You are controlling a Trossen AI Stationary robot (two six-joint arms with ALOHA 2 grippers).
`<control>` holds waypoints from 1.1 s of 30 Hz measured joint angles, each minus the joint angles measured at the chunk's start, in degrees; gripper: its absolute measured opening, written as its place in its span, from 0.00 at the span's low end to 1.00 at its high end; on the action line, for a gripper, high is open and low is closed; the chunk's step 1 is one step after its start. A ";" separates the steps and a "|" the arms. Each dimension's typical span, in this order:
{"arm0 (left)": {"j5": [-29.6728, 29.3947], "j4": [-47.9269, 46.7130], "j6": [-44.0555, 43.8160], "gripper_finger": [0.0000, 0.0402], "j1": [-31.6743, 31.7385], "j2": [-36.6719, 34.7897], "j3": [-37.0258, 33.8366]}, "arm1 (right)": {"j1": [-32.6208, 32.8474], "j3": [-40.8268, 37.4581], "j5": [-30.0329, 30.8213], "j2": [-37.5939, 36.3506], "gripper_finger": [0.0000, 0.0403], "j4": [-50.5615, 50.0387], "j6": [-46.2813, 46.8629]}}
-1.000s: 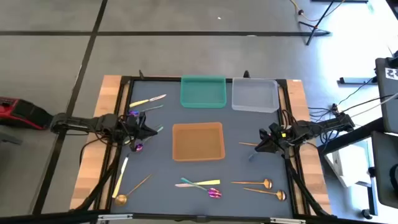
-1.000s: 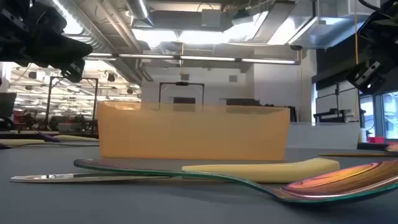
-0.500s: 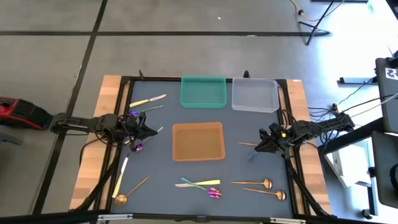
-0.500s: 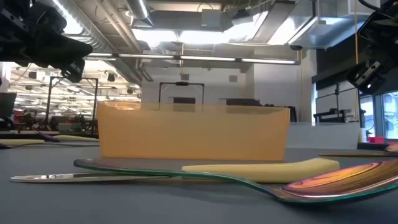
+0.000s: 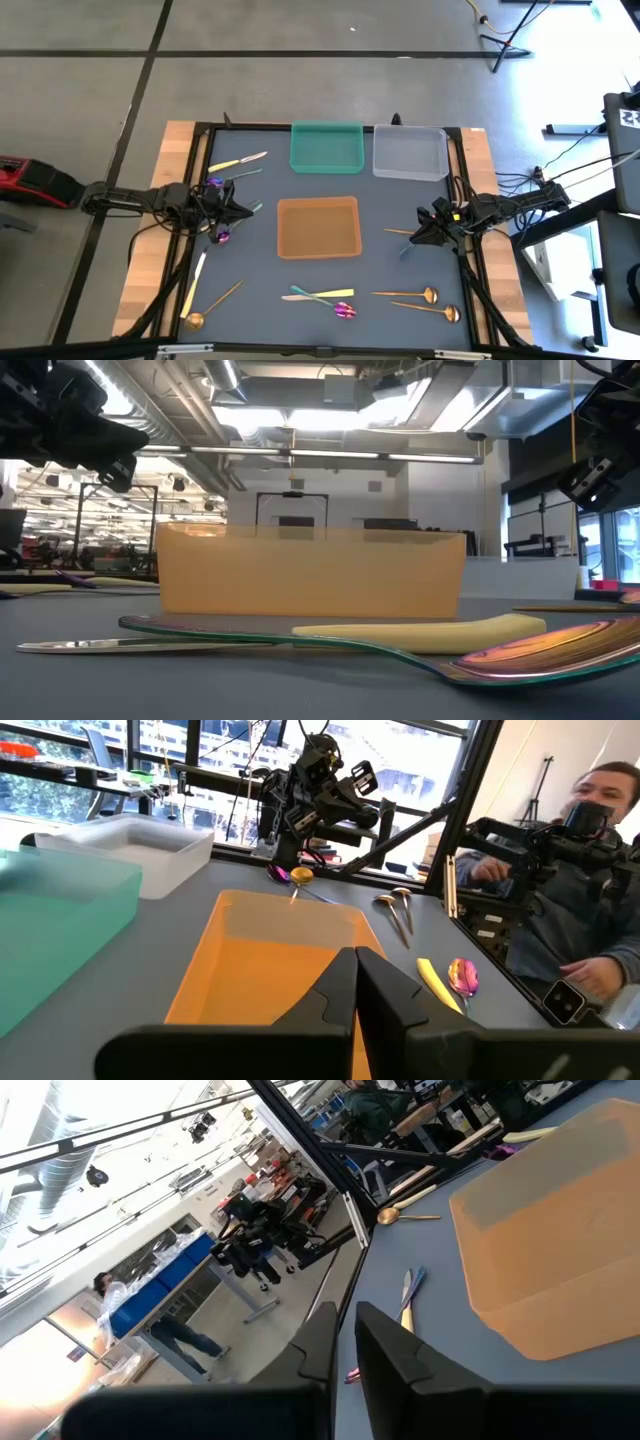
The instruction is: Sort silverware by color (type)
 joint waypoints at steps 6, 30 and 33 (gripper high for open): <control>0.00 0.00 0.00 0.00 0.00 -0.01 0.00 | 0.02 0.00 0.00 0.00 0.08 -0.01 0.00; 0.00 0.00 -0.02 0.00 0.00 -0.01 0.00 | 0.02 0.00 4.02 -0.02 0.08 0.47 -1.07; 0.00 0.01 -0.01 0.00 0.00 0.00 0.00 | -0.01 0.00 4.89 -0.02 0.08 -0.50 -2.81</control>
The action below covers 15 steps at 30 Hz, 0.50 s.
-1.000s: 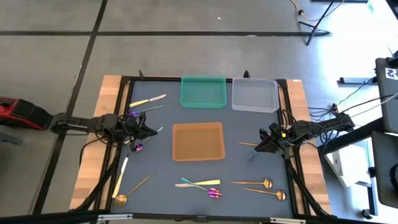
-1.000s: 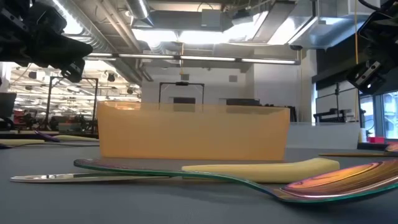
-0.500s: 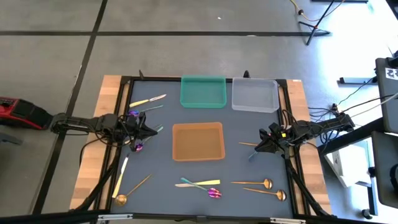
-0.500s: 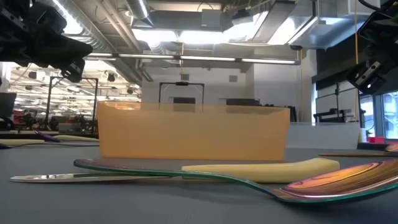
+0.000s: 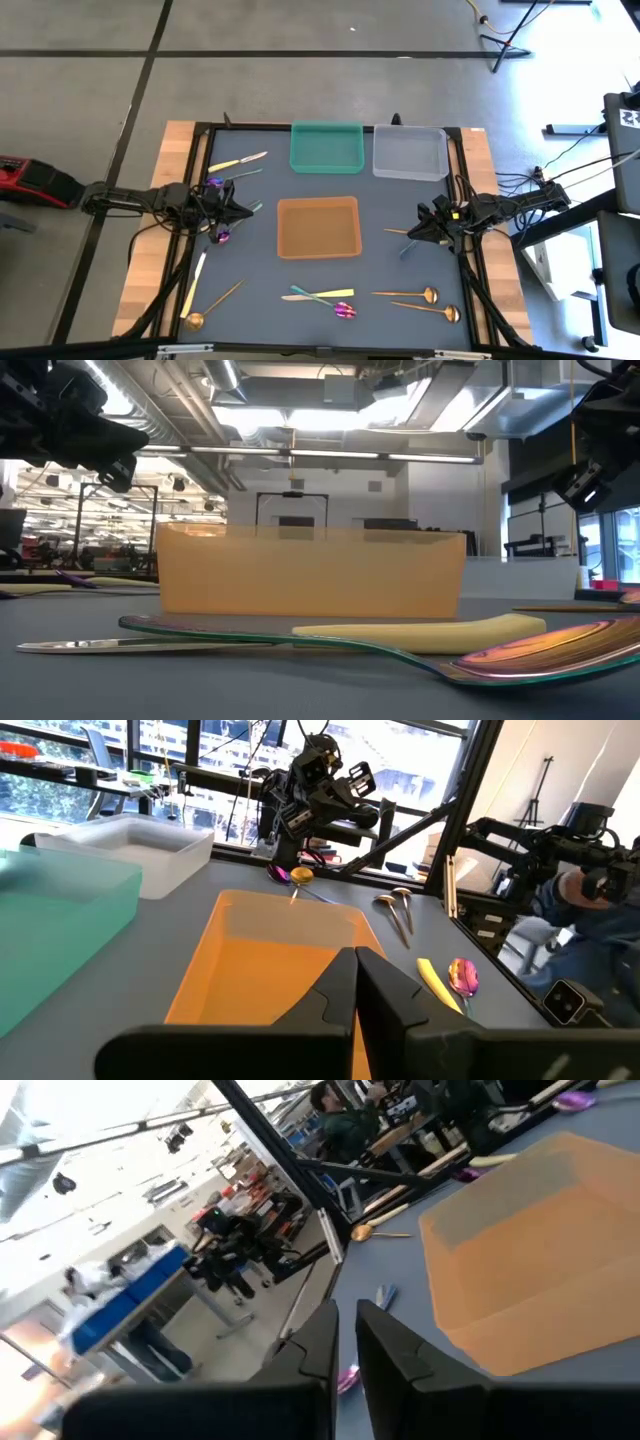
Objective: Sort silverware by color (type)
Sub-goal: Put the blue spoon into the transparent bin
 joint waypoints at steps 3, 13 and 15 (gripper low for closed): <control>0.00 -0.01 0.02 0.00 0.00 0.00 0.00 | 0.01 0.00 1.94 0.02 0.08 -0.45 -0.58; 0.00 0.00 0.02 0.00 0.00 0.00 0.00 | 0.01 0.17 14.72 0.09 0.08 4.77 -9.51; 0.00 0.01 0.02 0.00 0.00 0.00 0.00 | 0.01 0.87 18.78 1.12 0.08 2.52 -10.76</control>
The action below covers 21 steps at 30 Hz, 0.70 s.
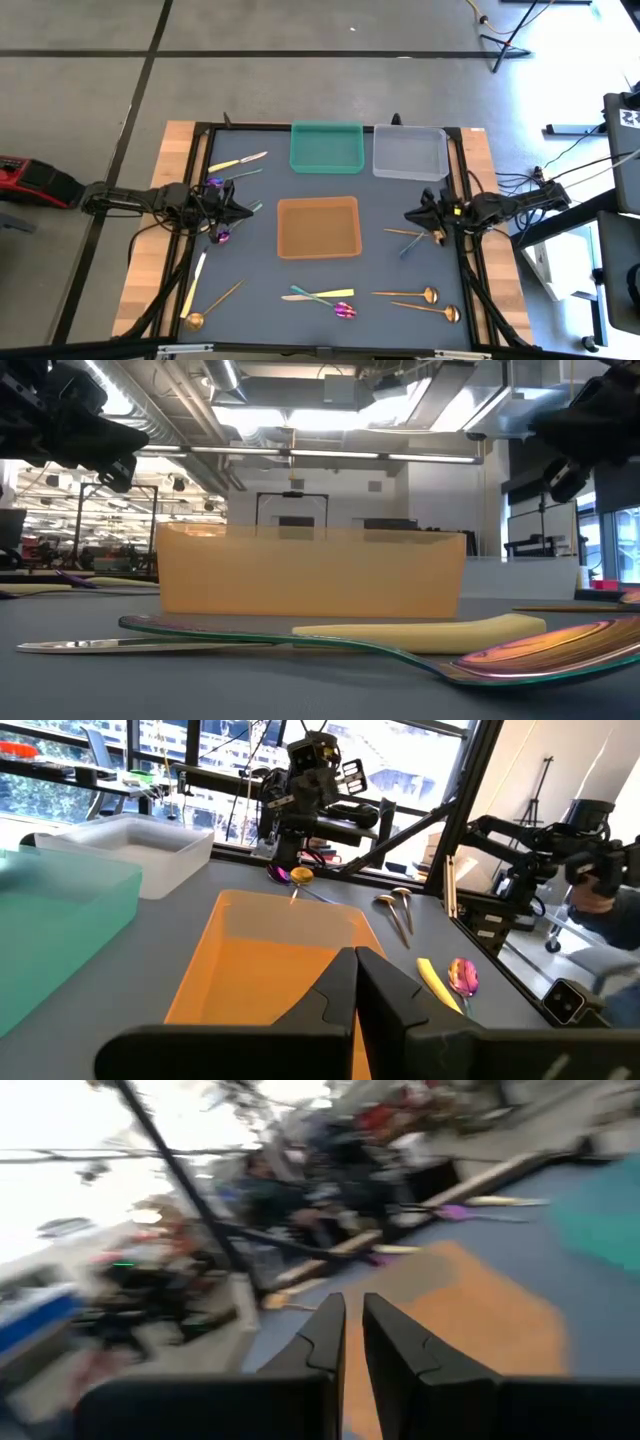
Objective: Sort silverware by color (type)
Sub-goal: Put the blue spoon into the transparent bin
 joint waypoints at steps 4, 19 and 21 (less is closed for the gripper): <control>-0.08 0.00 0.17 0.00 0.00 0.01 0.00 | 0.00 2.48 5.74 5.70 0.08 -5.28 -0.07; -2.30 3.26 3.13 0.00 0.02 0.02 0.00 | 0.04 23.59 7.91 42.07 0.08 -25.94 3.10; -2.94 4.55 3.16 0.00 0.02 0.02 -0.02 | 0.02 27.10 7.89 46.87 0.08 -30.35 3.07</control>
